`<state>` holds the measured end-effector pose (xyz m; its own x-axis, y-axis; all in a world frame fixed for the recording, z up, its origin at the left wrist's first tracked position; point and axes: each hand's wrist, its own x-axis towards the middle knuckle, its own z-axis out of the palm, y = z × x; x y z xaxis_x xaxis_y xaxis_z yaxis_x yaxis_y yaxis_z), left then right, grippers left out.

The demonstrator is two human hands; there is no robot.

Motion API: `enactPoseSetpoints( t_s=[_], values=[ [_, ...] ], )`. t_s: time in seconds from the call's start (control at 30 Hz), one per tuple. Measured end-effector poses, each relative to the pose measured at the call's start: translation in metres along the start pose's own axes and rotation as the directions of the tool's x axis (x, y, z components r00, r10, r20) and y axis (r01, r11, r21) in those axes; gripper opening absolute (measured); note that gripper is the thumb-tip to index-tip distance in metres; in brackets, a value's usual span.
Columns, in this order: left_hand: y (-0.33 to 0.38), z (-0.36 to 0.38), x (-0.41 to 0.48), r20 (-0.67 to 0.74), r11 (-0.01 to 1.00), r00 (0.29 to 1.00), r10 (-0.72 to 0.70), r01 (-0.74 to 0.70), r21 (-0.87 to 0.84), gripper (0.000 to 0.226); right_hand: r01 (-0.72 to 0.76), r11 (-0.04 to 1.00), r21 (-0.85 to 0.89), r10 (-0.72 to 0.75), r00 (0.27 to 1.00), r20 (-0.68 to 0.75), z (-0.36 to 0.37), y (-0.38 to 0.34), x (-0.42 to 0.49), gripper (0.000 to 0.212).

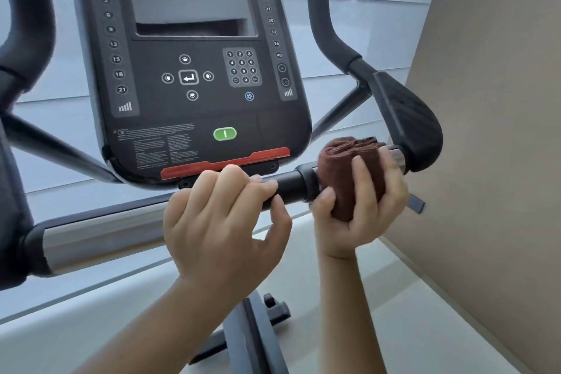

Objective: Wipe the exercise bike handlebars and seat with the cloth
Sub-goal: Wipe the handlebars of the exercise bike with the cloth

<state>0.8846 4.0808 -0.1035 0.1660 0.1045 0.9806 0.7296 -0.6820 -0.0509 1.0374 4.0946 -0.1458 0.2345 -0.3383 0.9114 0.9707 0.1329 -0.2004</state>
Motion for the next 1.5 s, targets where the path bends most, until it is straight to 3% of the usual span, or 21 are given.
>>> enactPoseSetpoints(
  t_s=[0.1,0.2,0.33,0.43,0.53,0.67,0.8,0.9,1.03,1.17,1.27,1.4,1.5],
  values=[
    [0.003,0.0,0.001,0.016,1.0,1.0,-0.027,0.027,0.006,0.019,-0.152,0.988,-0.036,0.148,0.983,-0.107,0.003,0.027,0.014,0.03],
    [0.003,0.001,0.002,0.018,0.999,1.0,-0.015,0.015,0.028,0.019,-0.249,0.968,-0.019,0.244,0.961,-0.133,0.006,0.008,0.009,0.03],
    [0.003,-0.001,0.003,0.026,0.999,0.999,-0.035,0.035,0.007,0.026,-0.097,0.993,0.064,0.097,0.995,0.008,0.006,-0.033,-0.01,0.031],
    [0.003,-0.004,0.003,0.057,0.999,0.998,-0.032,0.032,-0.007,0.021,0.066,0.995,0.075,-0.071,0.995,0.067,-0.002,-0.006,0.004,0.029],
    [0.003,-0.005,0.004,0.075,0.998,0.996,-0.042,0.045,-0.035,0.019,0.038,0.998,-0.041,-0.034,0.995,0.09,-0.013,0.034,0.026,0.027],
    [0.004,-0.005,0.004,0.065,0.998,0.997,-0.045,0.048,-0.039,0.015,0.033,0.987,-0.157,0.016,0.953,0.301,-0.027,0.041,0.05,0.029],
    [0.003,-0.004,0.004,0.041,0.998,0.998,-0.045,0.047,-0.042,0.014,0.051,0.999,0.009,-0.048,0.835,0.547,-0.029,-0.005,0.055,0.031],
    [0.001,-0.004,0.002,0.028,0.998,1.0,-0.015,0.017,-0.061,0.015,0.075,0.993,0.095,-0.119,0.76,0.639,-0.027,-0.02,0.063,0.03],
    [-0.002,-0.009,0.001,0.071,0.992,0.997,-0.024,0.033,-0.124,0.02,-0.003,0.996,-0.085,0.061,0.727,0.684,-0.035,-0.004,0.079,0.033],
    [0.001,-0.017,0.004,0.163,0.97,0.982,-0.095,0.128,-0.206,0.018,-0.086,0.948,-0.306,0.265,0.745,0.612,-0.034,-0.018,0.075,0.031],
    [0.0,-0.028,0.006,0.26,0.921,0.955,-0.14,0.222,-0.32,0.016,-0.086,0.933,-0.35,0.296,0.738,0.606,-0.03,-0.043,0.067,0.032],
    [-0.016,-0.05,0.0,0.358,0.848,0.933,-0.044,0.224,-0.48,0.023,-0.038,0.929,-0.369,0.282,0.72,0.634,-0.031,-0.072,0.059,0.036],
    [-0.035,-0.071,-0.01,0.386,0.848,0.922,-0.01,0.213,-0.485,0.02,-0.036,0.927,-0.374,0.294,0.692,0.66,-0.035,-0.091,0.058,0.036]
  ],
)
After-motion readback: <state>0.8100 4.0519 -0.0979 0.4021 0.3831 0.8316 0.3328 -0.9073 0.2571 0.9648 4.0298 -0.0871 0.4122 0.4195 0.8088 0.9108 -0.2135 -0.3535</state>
